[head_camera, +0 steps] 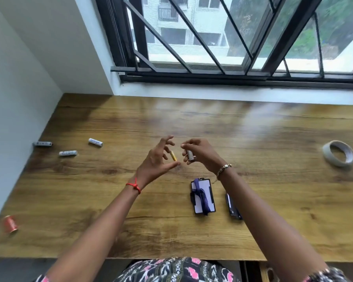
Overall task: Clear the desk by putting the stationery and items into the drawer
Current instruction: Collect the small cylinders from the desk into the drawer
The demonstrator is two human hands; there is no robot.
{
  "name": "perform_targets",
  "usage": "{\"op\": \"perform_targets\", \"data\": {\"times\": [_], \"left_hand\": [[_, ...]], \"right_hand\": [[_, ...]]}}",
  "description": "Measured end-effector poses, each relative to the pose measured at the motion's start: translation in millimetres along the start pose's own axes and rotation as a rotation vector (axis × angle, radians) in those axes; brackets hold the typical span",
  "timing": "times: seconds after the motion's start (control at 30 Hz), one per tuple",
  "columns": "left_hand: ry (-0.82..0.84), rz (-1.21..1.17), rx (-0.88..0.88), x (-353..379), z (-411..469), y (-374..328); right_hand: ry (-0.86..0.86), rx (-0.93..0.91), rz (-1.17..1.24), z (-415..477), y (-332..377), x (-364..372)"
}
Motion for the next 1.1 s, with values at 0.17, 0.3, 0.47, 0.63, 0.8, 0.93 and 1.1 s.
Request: {"op": "perform_targets", "data": {"times": [0.17,0.3,0.47,0.63,0.8,0.93,1.1], "left_hand": [[-0.055,-0.121,0.063,-7.4,-19.0,-19.1],[-0.055,-0.159,0.092,-9.6,-40.9,-26.2],[-0.082,-0.064,0.092,-11.2,-72.5,-26.6],[-0.093,0.011,0.017,-21.9,-107.1,-17.1],[-0.085,0.112,-0.055,-38.0,-136.6,-7.4],[-0.098,0.157,-0.100,-51.5,-157.9,2.7],[-0.110,0.177,-0.175,-72.6,-173.3,23.4]], "right_hand": [[0.154,0.021,0.123,-17.9,-2.7,25.9],[0.218,0.073,0.164,-36.8,-13.6,32.3],[0.217,0.069,0.176,-63.8,-22.0,42.1],[0.160,0.085,0.271,-89.0,-22.8,53.4],[0.118,0.090,0.326,-111.3,-32.0,59.0],[0.124,0.099,0.323,-121.1,-39.3,70.9],[0.121,0.094,0.281,-119.8,-33.4,87.3]]}}
Point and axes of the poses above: each hand's wrist, its own z-axis towards the middle knuckle, its own x-axis out of the palm, y = z × x, the point moved 5 cm from there along z, towards the middle knuckle, and after that the axes turned 7 degrees about z, right-handed, at the moved point
